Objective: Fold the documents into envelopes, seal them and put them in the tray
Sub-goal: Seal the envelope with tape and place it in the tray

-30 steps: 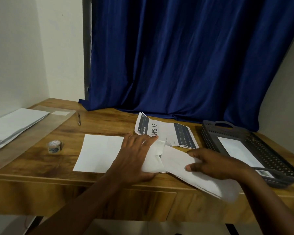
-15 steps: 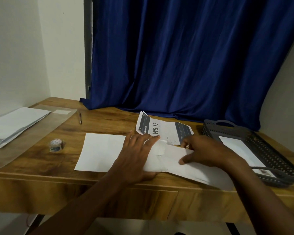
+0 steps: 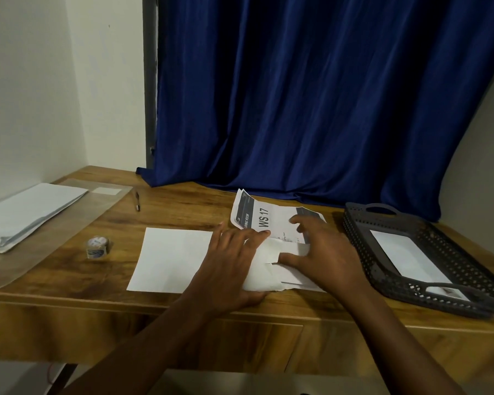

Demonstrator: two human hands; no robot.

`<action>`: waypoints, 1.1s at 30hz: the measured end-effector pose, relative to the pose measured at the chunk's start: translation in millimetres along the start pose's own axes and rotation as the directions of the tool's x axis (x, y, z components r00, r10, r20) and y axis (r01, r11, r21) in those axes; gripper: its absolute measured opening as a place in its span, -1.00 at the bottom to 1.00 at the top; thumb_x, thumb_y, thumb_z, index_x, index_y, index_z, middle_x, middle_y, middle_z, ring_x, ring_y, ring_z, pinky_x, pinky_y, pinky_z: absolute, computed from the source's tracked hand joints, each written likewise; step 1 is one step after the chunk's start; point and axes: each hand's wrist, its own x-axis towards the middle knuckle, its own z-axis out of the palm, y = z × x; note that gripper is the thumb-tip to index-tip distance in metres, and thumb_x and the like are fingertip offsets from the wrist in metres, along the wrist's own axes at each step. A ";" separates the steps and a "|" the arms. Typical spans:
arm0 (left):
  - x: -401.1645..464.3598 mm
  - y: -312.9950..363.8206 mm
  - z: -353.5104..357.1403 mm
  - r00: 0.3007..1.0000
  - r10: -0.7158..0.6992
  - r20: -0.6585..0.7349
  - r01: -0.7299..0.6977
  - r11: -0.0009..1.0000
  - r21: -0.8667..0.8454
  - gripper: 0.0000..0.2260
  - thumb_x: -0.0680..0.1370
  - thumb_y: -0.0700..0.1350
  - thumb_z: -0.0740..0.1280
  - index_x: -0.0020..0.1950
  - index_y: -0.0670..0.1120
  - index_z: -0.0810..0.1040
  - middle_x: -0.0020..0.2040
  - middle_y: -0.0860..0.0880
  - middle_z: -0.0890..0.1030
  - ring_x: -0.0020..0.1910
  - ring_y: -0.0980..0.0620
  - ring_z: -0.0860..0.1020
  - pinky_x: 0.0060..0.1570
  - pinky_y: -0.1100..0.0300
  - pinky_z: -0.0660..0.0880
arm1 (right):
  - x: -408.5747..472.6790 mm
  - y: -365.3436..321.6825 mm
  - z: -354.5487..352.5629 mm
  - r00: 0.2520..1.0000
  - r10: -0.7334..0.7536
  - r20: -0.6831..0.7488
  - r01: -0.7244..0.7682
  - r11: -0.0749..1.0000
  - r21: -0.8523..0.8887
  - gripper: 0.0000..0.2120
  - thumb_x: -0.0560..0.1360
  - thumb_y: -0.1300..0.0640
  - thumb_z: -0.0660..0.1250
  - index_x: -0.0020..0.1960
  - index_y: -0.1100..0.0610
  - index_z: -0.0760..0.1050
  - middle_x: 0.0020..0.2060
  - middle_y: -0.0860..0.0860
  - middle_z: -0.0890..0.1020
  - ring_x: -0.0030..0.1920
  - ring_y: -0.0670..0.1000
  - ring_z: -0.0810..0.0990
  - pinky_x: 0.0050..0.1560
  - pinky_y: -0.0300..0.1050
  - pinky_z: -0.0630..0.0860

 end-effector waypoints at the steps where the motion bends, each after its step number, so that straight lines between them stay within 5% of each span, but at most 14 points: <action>1: -0.4 -0.1 -0.3 1.000 0.000 -0.004 0.000 1.000 -0.004 -0.06 0.32 0.47 0.35 0.57 0.06 0.15 0.48 -0.06 0.41 0.43 -0.09 0.38 0.51 -0.29 0.16 | -5.6 8.6 -2.5 0.998 0.053 -0.038 -0.049 0.994 0.099 -0.19 0.29 -0.43 0.45 0.44 -0.17 0.33 0.35 -0.13 0.51 0.23 -0.07 0.53 0.17 0.00 0.57; 4: -0.8 0.2 -1.3 1.000 -0.004 -0.025 0.003 1.000 -0.019 -0.06 0.32 0.46 0.37 0.56 0.05 0.18 0.47 -0.06 0.41 0.41 -0.08 0.38 0.49 -0.30 0.18 | -27.4 35.2 -11.8 0.968 0.253 -0.013 -0.226 0.886 0.404 -0.22 0.35 -0.33 0.46 0.47 -0.09 0.34 0.30 -0.09 0.54 0.10 -0.14 0.55 -0.01 -0.12 0.57; 6: -0.5 -0.2 -0.6 0.999 -0.012 -0.032 0.011 1.000 -0.020 -0.06 0.31 0.45 0.38 0.56 0.05 0.19 0.46 -0.05 0.42 0.41 -0.08 0.38 0.48 -0.30 0.18 | -42.6 47.6 -13.7 0.939 0.322 0.123 -0.332 0.746 0.577 -0.33 0.39 -0.21 0.47 0.42 -0.01 0.42 0.08 -0.11 0.64 -0.07 -0.16 0.60 -0.17 -0.25 0.52; 10: 0.3 -2.0 1.1 1.000 -0.014 -0.026 0.014 1.000 -0.002 -0.05 0.31 0.47 0.35 0.57 0.05 0.18 0.47 -0.04 0.41 0.41 -0.07 0.38 0.50 -0.31 0.16 | -62.2 62.3 -3.7 0.912 0.303 0.276 -0.402 0.527 0.749 -0.55 0.37 -0.15 0.43 -0.02 0.24 0.62 -0.26 0.22 0.67 -0.30 0.09 0.61 -0.23 -0.10 0.61; 13: 0.4 -2.1 2.3 1.000 -0.024 -0.005 0.024 1.000 0.006 -0.04 0.31 0.48 0.35 0.58 0.07 0.15 0.49 -0.05 0.39 0.44 -0.08 0.36 0.51 -0.30 0.14 | -62.3 58.1 3.8 0.928 0.274 0.252 -0.363 0.523 0.771 -0.57 0.37 -0.11 0.44 -0.20 0.30 0.58 -0.40 0.19 0.58 -0.41 0.08 0.52 -0.28 -0.06 0.58; 19: 0.0 -2.2 2.1 0.999 -0.035 0.017 0.035 0.999 -0.004 -0.05 0.32 0.49 0.32 0.58 0.10 0.11 0.51 -0.04 0.37 0.46 -0.07 0.34 0.51 -0.30 0.13 | -43.2 29.2 25.3 0.969 0.125 0.214 -0.248 0.481 0.841 -0.78 0.51 0.13 0.46 -0.19 0.30 0.65 -0.47 0.09 0.60 -0.52 0.01 0.49 -0.46 -0.19 0.48; 22: 0.5 -1.5 1.9 0.999 -0.032 0.013 0.032 0.999 -0.005 -0.06 0.31 0.47 0.33 0.57 0.09 0.12 0.49 -0.04 0.38 0.45 -0.07 0.35 0.51 -0.30 0.14 | -32.4 12.0 39.5 0.978 0.092 0.189 -0.210 0.482 0.850 -0.88 0.50 0.21 0.47 -0.15 0.27 0.70 -0.33 0.04 0.72 -0.41 -0.07 0.64 -0.39 -0.28 0.52; 25: -0.2 -3.3 3.8 1.000 -0.027 0.000 0.027 1.000 -0.007 -0.06 0.32 0.45 0.36 0.57 0.08 0.14 0.48 -0.04 0.40 0.43 -0.07 0.36 0.50 -0.29 0.14 | -22.3 1.7 52.7 0.984 0.097 0.150 -0.179 0.500 0.847 -0.92 0.48 0.22 0.49 -0.17 0.19 0.73 -0.23 0.06 0.75 -0.17 0.05 0.72 -0.18 -0.06 0.65; 33: -0.1 -3.4 4.8 0.999 0.007 -0.042 -0.008 1.000 -0.022 -0.10 0.32 0.43 0.35 0.55 0.06 0.18 0.43 -0.07 0.45 0.38 -0.09 0.41 0.48 -0.29 0.19 | -9.4 -7.7 68.5 0.979 0.067 0.191 -0.196 0.566 0.801 -0.84 0.55 0.27 0.40 -0.13 0.21 0.74 -0.23 0.12 0.75 -0.12 0.18 0.72 -0.12 0.10 0.63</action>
